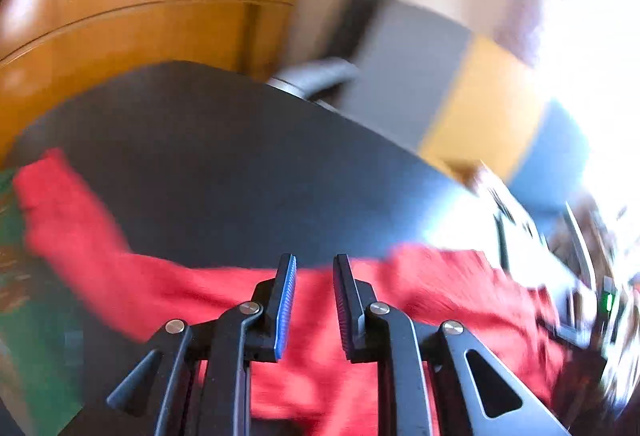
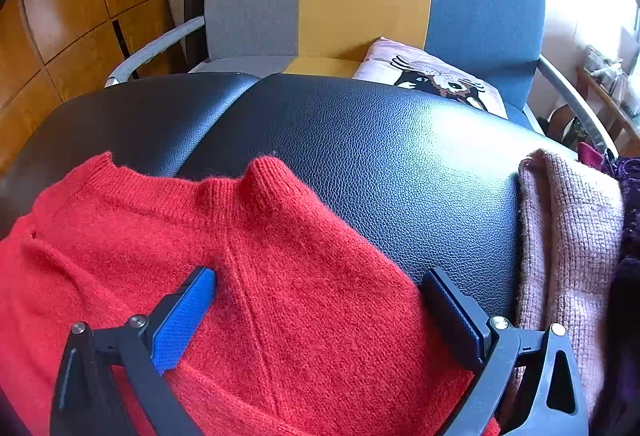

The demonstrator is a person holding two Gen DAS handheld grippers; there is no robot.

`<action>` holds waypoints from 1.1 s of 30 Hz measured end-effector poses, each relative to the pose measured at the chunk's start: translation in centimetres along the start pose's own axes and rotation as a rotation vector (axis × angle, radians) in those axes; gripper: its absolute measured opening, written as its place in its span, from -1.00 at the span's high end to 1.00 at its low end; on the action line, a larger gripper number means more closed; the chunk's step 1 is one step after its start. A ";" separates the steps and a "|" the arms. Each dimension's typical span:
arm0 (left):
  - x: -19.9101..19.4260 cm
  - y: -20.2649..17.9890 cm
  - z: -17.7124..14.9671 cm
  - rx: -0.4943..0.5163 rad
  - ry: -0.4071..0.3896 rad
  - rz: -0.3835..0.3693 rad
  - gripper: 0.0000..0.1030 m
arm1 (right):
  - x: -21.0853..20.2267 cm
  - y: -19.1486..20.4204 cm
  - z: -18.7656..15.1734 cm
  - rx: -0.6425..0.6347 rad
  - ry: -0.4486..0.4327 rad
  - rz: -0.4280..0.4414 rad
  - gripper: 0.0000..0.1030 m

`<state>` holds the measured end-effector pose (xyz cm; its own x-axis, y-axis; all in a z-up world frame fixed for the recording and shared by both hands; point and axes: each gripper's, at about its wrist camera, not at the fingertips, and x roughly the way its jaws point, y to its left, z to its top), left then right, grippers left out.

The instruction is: Fold clothes

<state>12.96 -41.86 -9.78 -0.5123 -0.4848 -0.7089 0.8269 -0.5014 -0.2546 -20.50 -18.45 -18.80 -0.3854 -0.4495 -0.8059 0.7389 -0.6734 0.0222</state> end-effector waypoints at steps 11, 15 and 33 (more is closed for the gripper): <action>8.6 -1.0 -2.0 -0.165 0.036 -0.051 0.68 | 0.5 -0.9 0.7 0.010 -0.007 0.009 -1.00; 9.4 -1.1 -1.4 -0.128 0.035 -0.035 0.67 | 0.6 -1.2 1.4 0.010 -0.003 0.006 -1.00; 8.7 0.4 -0.1 -0.146 0.025 -0.092 0.58 | -3.8 19.2 -2.1 -0.437 0.035 0.210 -0.51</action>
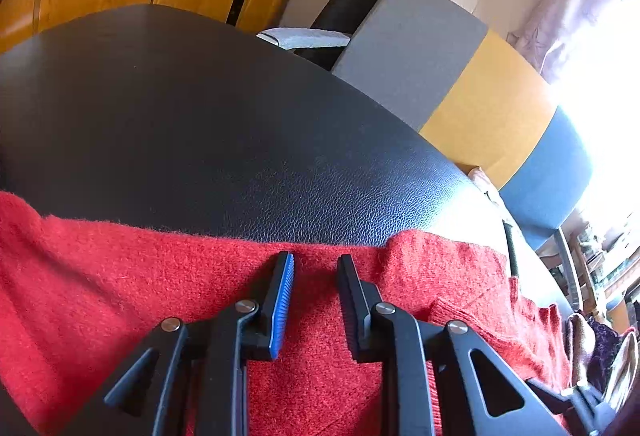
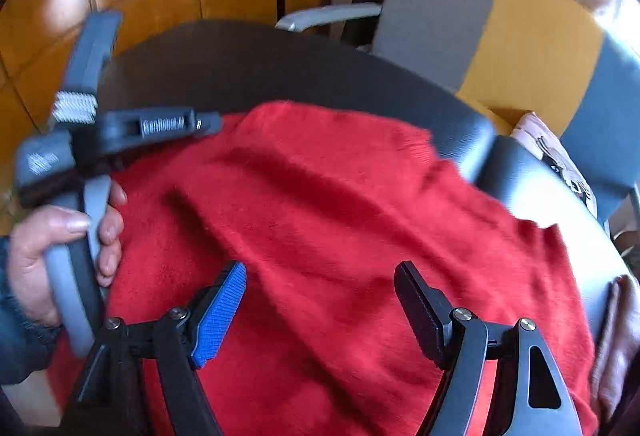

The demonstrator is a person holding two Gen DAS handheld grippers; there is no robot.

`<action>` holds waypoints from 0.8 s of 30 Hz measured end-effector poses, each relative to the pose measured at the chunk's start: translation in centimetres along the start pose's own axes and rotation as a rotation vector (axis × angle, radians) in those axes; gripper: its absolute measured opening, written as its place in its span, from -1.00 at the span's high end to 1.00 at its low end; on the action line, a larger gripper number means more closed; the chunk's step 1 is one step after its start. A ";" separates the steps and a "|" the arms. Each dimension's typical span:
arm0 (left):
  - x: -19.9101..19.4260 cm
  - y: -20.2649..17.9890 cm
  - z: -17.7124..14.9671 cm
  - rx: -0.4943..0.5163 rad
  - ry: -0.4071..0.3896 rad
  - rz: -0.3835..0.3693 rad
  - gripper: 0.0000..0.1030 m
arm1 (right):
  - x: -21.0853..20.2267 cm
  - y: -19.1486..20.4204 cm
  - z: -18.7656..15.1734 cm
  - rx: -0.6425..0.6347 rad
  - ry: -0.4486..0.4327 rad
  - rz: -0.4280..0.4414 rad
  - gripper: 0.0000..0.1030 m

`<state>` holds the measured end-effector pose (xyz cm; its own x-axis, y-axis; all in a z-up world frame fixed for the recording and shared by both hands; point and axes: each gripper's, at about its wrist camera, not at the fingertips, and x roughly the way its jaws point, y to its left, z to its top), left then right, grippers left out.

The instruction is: Fold clothes

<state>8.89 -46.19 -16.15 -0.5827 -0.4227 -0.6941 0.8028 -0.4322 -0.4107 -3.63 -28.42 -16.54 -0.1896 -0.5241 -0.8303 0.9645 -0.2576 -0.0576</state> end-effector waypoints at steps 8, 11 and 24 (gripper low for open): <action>0.3 0.3 0.2 -0.018 -0.007 -0.024 0.58 | -2.7 -2.6 -1.5 0.084 -0.037 -0.115 0.68; 0.3 0.2 0.2 -0.021 -0.008 -0.028 0.58 | -5.4 -5.3 -2.8 0.160 -0.071 -0.170 0.69; 0.1 0.2 0.2 -0.027 -0.006 -0.031 0.58 | -26.6 -24.7 -22.2 0.694 -0.039 -0.773 0.69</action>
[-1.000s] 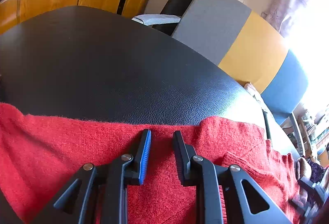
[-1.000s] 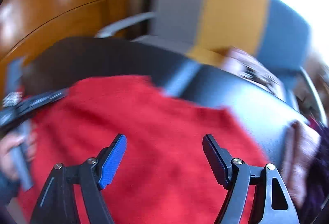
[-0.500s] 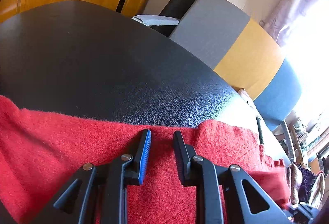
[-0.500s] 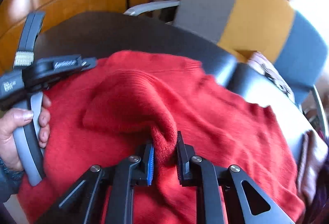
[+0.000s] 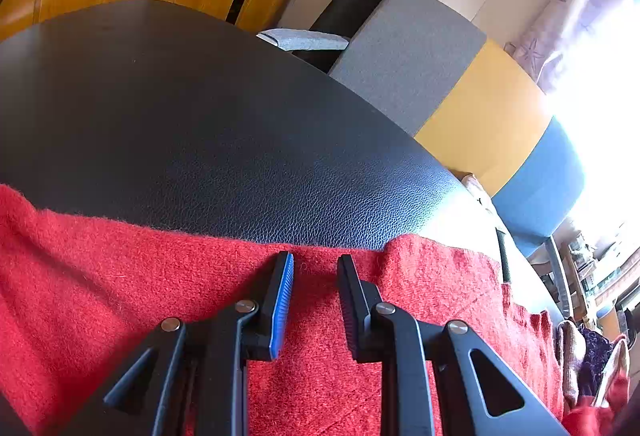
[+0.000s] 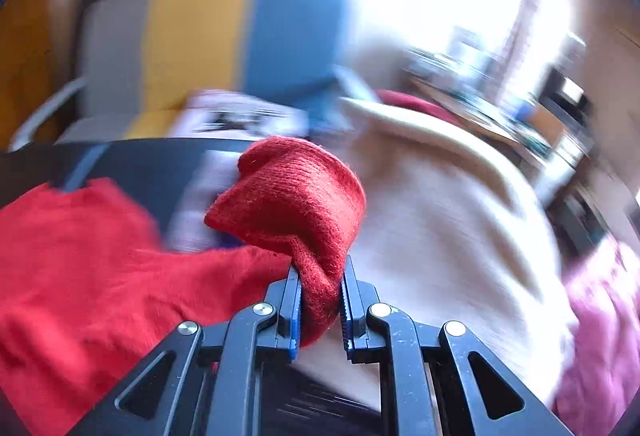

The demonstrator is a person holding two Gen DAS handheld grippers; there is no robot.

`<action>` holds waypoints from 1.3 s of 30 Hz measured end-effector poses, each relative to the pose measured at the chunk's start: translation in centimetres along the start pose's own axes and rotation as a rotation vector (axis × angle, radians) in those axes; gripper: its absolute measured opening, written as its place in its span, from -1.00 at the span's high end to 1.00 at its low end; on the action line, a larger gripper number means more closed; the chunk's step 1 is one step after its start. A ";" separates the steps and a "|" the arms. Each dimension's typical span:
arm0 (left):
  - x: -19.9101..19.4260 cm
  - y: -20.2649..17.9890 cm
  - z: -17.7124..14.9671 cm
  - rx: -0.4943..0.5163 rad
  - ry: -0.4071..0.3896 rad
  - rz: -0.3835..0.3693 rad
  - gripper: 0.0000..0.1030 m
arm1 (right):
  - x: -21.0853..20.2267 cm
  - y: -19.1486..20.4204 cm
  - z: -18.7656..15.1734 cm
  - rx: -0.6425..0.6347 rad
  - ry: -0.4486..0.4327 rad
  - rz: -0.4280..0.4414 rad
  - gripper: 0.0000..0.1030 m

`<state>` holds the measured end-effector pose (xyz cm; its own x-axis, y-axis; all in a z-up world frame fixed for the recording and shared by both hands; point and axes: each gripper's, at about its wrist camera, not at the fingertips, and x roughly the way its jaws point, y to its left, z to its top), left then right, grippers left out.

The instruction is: Fold clothes

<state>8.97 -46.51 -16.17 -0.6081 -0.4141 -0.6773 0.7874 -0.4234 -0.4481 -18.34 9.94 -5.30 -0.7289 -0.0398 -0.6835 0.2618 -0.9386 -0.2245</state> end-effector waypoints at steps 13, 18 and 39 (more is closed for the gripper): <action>-1.2 -3.9 -0.6 0.283 0.053 0.138 0.51 | -3.5 -0.8 -1.1 0.179 -0.106 0.061 -0.11; -2.8 -7.5 -2.0 0.490 0.051 0.053 0.51 | -0.4 14.1 -0.2 -0.053 -0.003 0.392 -0.12; 11.9 -14.9 4.0 0.666 0.090 0.103 -0.18 | 16.0 34.2 8.5 -0.262 0.020 0.507 -0.69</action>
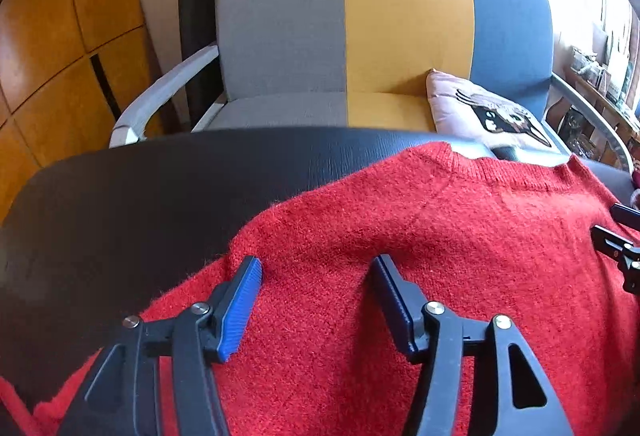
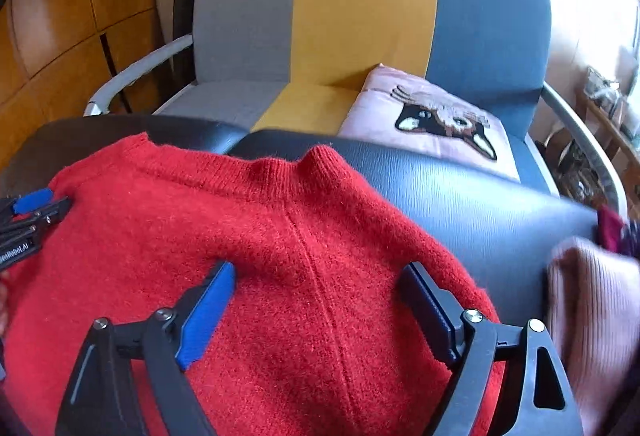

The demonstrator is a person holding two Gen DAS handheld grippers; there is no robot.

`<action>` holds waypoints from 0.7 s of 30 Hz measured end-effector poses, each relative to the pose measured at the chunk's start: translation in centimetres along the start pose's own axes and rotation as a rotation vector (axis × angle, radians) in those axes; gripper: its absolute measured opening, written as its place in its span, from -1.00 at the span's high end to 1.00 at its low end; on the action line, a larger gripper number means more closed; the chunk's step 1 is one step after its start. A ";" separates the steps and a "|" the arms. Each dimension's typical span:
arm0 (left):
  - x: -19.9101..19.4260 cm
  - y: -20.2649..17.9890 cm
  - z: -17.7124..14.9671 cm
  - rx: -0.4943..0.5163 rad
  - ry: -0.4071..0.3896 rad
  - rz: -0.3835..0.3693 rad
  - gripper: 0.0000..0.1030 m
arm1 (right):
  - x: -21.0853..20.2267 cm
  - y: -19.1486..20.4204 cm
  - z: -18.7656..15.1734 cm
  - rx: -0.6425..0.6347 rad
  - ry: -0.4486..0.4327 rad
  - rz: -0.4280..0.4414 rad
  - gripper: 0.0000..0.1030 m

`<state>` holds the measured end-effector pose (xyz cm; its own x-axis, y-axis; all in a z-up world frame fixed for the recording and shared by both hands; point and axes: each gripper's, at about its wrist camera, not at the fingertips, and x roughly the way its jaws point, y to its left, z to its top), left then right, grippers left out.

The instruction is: Fold clothes

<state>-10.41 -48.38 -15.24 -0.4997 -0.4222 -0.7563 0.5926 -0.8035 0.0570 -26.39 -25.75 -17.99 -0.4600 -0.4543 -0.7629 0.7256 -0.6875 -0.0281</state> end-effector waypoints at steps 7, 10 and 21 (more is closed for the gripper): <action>1.5 0.3 1.7 -0.023 -0.007 -0.028 -0.18 | 3.7 -2.0 3.9 -0.046 -0.011 0.042 -0.89; 1.4 0.1 1.8 -0.020 -0.011 -0.021 -0.18 | 4.2 -2.4 4.4 -0.048 -0.007 0.062 -0.92; -9.4 2.4 -2.1 -0.104 -0.102 -0.121 0.20 | -5.1 2.5 1.0 -0.188 -0.047 0.028 -0.54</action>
<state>-3.00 -45.47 -9.34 -0.6298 -0.3697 -0.6831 0.5837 -0.8055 -0.1022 -22.71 -25.74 -13.54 -0.4585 -0.5004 -0.7344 0.8190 -0.5587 -0.1307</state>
